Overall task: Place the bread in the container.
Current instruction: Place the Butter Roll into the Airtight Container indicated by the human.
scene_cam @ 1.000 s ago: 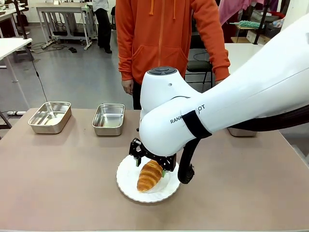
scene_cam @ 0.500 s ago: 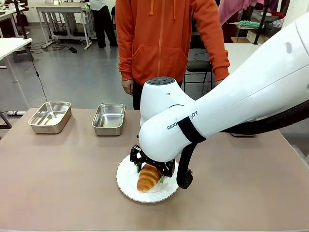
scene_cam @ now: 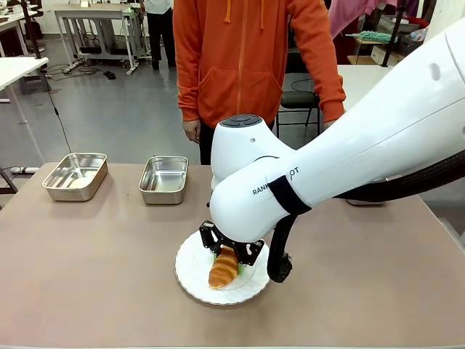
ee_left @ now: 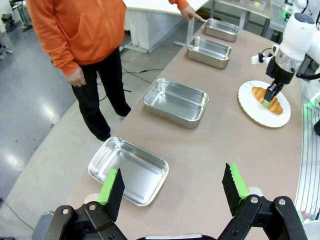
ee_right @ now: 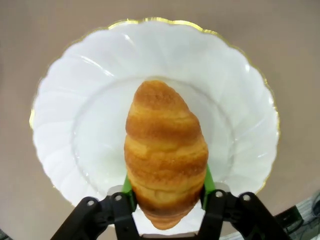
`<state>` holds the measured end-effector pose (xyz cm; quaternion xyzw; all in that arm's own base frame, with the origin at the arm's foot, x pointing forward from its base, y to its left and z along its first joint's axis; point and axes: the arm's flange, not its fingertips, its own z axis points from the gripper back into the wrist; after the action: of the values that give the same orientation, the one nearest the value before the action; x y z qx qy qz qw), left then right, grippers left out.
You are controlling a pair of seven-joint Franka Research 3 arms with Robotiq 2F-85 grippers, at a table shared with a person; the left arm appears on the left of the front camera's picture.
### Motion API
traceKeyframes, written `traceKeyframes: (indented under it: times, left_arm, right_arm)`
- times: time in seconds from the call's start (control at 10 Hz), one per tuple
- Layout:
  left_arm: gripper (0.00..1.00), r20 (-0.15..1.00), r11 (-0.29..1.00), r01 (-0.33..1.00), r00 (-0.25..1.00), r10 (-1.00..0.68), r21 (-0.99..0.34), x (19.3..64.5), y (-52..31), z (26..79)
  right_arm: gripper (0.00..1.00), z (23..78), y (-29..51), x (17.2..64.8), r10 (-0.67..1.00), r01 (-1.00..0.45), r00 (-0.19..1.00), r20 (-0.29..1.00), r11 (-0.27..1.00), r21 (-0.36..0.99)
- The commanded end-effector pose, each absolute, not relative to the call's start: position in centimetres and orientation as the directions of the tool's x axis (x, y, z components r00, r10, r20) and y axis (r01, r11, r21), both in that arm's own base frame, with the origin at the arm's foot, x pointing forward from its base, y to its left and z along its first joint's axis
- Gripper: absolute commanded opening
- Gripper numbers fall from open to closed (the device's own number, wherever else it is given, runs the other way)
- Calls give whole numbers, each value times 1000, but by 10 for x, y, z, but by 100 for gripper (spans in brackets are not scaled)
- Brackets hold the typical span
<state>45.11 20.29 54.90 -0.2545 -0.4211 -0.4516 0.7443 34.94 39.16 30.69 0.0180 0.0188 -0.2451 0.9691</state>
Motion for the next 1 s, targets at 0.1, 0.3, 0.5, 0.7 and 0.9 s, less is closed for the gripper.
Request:
traceKeyframes:
  times: [0.1, 0.3, 0.5, 0.7, 0.9]
  left_arm:
    - [100, 860, 461, 888, 228, -456, 9, 450, 201, 552]
    - [100, 860, 461, 888, 228, -456, 9, 450, 201, 552]
    - [100, 860, 461, 888, 228, -456, 9, 450, 201, 552]
    - [100, 860, 461, 888, 228, -456, 9, 450, 201, 552]
    - [100, 860, 461, 888, 228, -456, 9, 450, 201, 552]
  right_arm:
    - [50, 305, 393, 349, -468, 471, 882, -58, 881, 41]
    - [50, 305, 393, 349, -468, 471, 882, -58, 881, 41]
    - [51, 336, 388, 346, -435, 437, 900, -34, 896, 78]
    - [51, 389, 364, 354, -421, 423, 906, -41, 896, 135]
    - [51, 448, 323, 381, -396, 388, 918, 34, 911, 139]
